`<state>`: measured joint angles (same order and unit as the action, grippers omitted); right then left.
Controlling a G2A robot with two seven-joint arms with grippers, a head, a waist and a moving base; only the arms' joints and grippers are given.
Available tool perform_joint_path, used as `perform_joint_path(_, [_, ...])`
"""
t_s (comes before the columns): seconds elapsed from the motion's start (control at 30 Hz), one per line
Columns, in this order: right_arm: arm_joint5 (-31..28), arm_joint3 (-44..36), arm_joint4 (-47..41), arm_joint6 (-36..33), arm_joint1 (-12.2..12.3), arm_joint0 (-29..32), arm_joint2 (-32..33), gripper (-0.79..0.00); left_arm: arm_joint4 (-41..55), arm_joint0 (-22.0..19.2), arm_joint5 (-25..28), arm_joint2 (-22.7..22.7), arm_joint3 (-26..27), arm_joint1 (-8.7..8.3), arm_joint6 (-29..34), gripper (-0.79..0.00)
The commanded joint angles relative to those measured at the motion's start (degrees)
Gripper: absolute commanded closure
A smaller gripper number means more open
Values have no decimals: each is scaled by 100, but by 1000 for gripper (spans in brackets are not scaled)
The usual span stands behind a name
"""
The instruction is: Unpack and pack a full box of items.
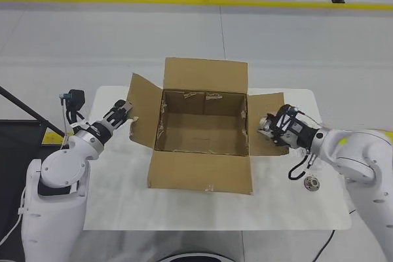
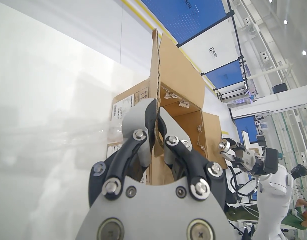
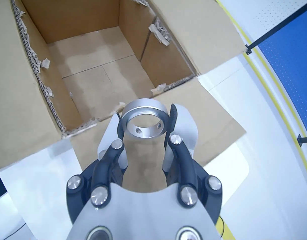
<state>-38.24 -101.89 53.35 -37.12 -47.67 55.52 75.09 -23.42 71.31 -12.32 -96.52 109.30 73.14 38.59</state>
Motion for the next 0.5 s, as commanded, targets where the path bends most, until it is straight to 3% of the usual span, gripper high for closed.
perform_joint_path(0.0, [46,-116,-23,70,61,373,427,0,9,-11,-8,-10,-5,-10,-35,-123])
perform_joint_path(0.07, [87,-217,-76,127,115,743,828,0,13,-22,-5,-13,-12,-23,-40,-314])
perform_joint_path(0.1, [113,-273,-104,148,138,928,1020,0,19,-26,-5,-14,-16,-28,-39,-480])
perform_joint_path(0.13, [138,-330,-129,162,159,1112,1211,0,32,-30,-12,-13,-21,-34,-35,-785])
perform_joint_path(0.3, [133,-594,-205,-44,241,1908,2013,0,29,-71,-62,17,-32,-61,-34,-785])
perform_joint_path(0.47, [100,-726,-200,-592,289,2348,2328,0,87,-114,-97,36,-26,-77,-100,-785])
